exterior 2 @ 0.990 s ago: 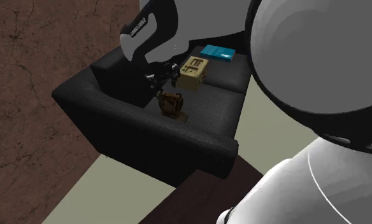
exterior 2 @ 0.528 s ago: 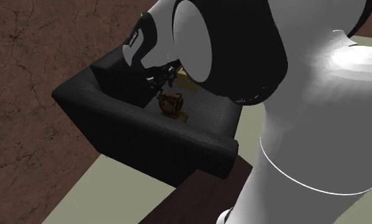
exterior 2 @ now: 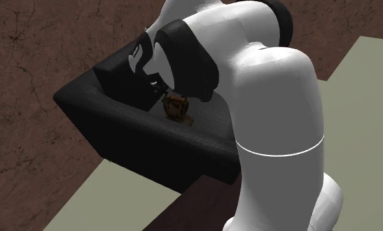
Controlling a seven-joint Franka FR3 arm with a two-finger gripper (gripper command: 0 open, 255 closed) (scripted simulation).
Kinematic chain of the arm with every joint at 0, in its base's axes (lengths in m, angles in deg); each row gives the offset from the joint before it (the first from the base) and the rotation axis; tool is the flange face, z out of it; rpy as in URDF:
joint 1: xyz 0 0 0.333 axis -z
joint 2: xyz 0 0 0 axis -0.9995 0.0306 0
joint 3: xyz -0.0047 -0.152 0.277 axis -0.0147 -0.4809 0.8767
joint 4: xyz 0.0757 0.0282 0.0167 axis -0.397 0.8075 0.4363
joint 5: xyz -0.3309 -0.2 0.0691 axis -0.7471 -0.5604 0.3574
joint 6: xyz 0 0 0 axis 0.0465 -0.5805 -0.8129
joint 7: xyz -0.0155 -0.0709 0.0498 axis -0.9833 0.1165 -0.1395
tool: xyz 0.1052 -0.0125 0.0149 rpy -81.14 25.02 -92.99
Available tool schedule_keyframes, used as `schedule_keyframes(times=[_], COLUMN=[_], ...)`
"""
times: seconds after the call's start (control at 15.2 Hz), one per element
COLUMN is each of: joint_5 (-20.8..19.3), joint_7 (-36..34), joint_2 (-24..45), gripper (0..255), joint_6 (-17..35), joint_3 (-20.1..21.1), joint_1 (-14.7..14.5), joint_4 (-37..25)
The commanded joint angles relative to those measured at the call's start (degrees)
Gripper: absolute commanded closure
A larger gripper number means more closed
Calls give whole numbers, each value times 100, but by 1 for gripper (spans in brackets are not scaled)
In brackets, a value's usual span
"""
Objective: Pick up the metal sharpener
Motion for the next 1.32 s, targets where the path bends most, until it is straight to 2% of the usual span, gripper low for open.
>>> schedule_keyframes(times=[0.0, 0.33, 0.92, 0.99, 1.25], joint_5=[55, 99, 134, 134, 134], joint_7=[101, 254, 264, 270, 269], joint_2=[551, 1786, 2175, 2182, 2176], gripper=[0, 0, 0, 255, 255], joint_6=[-32, -308, 16, 4, 12], joint_3=[48, 141, 177, 177, 177], joint_1=[90, 285, 310, 318, 315], joint_4=[-590, -2124, -2190, -2209, -2195])
